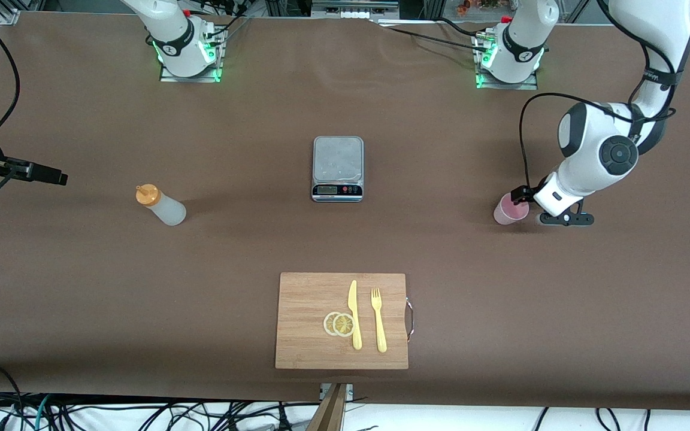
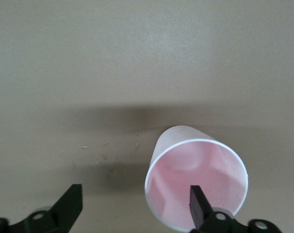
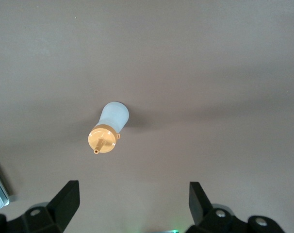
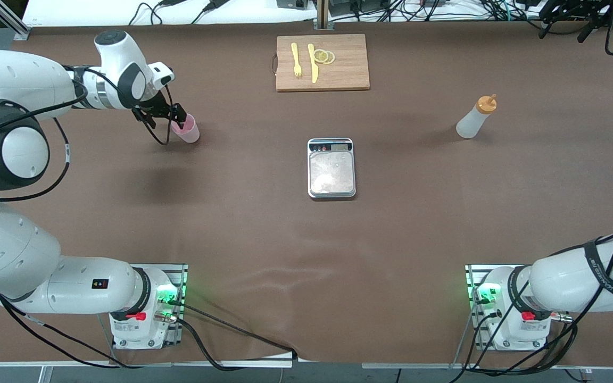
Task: Add sauce to pink cup with both arms
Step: 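Lower the left gripper onto the pink cup and grasp it, then carry the pink cup onto the scale while the right gripper reaches the bottle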
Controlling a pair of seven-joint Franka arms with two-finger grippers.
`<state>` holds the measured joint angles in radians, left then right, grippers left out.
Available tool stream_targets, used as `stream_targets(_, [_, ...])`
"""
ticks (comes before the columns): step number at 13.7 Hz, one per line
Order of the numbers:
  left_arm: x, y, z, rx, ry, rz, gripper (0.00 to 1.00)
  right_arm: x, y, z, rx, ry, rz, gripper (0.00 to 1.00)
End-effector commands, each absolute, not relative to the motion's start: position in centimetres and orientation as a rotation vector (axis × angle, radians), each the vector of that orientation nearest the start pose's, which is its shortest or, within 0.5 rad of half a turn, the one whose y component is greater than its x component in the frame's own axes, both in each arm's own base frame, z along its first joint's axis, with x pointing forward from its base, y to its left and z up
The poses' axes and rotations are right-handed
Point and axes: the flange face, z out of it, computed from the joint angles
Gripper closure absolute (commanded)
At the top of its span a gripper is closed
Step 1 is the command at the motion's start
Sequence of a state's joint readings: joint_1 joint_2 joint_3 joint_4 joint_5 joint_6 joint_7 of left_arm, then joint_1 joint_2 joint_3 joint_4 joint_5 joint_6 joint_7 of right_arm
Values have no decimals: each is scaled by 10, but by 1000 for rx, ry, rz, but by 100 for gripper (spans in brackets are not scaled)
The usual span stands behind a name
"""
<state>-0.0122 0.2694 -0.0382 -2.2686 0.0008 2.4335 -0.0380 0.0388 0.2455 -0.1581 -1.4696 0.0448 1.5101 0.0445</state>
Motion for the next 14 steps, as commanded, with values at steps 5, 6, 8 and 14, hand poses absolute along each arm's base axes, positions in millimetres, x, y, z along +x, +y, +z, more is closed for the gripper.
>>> stream_targets(5, [524,-36,217,-3142,-55,170,100,606,-59,525,-3077,255,358,0])
stream_targets(6, [524,-36,219,-3143,-55,165,100,606,-59,524,-3080,250,363,0])
stream_targets(8, [525,-37,222,-3146,-65,159,100,607,-60,521,-3086,149,371,0])
stream_targets(14, [533,-63,292,-3172,-14,189,100,609,-68,511,-3098,-200,407,0])
